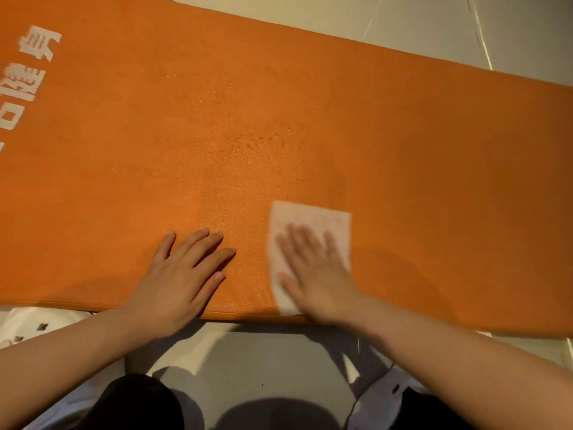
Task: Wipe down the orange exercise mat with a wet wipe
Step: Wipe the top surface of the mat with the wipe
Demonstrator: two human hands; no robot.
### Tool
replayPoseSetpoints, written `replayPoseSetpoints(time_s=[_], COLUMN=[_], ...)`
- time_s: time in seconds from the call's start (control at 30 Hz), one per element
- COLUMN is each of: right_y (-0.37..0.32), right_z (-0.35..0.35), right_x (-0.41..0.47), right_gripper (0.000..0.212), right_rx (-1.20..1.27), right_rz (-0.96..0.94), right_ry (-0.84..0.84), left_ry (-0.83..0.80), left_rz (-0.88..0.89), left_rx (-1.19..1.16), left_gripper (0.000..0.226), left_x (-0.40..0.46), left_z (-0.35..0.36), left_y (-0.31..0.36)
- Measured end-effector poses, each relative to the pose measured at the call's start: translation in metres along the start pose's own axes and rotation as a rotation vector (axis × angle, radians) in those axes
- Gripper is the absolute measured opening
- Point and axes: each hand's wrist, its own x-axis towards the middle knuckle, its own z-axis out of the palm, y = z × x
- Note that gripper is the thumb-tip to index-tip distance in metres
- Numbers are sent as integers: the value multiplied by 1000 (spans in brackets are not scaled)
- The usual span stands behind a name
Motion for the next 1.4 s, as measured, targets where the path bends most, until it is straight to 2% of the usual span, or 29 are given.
replayPoseSetpoints(time_s=[0.1, 0.2, 0.23, 0.33, 0.43, 0.5, 0.57, 0.73, 0.83, 0.9, 1.0, 1.07, 1.13, 1.2, 1.27, 1.4], right_y=[-25, 16, 38, 110, 149, 147, 126, 28, 4, 21, 78, 122, 149, 153, 136, 78], right_z=[1, -2, -2, -6, -16, -19, -20, -15, -19, -32, -49, -50, -43, -32, -25, -22], right_x=[7, -12, -23, -56, -62, -45, -19, 35, 53, 63, 64, 42, 12, -7, -8, 22], right_gripper=[74, 67, 70, 84, 73, 68, 67, 75, 69, 64, 65, 66, 67, 68, 70, 80], right_rx=[1, -28, -23, -1, 89, 140, 123, 35, 70, 26, 34, 85, 96, 92, 95, -1], right_rz=[-180, -165, -78, 337, 660, 764, 722, 206, 77, 99, 366, 563, 645, 648, 585, 213], right_ry=[-20, 22, 39, 61, 35, 68, 91, 95, 66, 71, 91, 92, 83, 106, 95, 49], left_ry=[10, 18, 20, 20, 13, 8, 10, 111, 144, 133, 71, -34, -189, -285, -307, -288], left_rz=[-7, -7, 1, 30, 31, 16, 5, -96, -76, -42, -35, -98, -235, -362, -407, -397], left_rx=[-20, -65, -76, -90, -86, -78, -97, -273, -306, -269, -165, -65, 24, 33, 8, 28], left_gripper=[46, 49, 50, 52, 51, 50, 51, 52, 41, 43, 47, 54, 70, 92, 103, 102], left_x=[1, 1, 0, -4, -3, -2, -1, 7, 15, 22, 30, 33, 36, 35, 33, 46], left_z=[-1, -4, -6, -9, -10, -10, -9, -15, -20, -19, -21, -25, -33, -35, -37, -43], left_y=[1, -1, -3, -6, -6, -5, -5, 10, 29, 39, 37, 25, 11, -2, -6, -3])
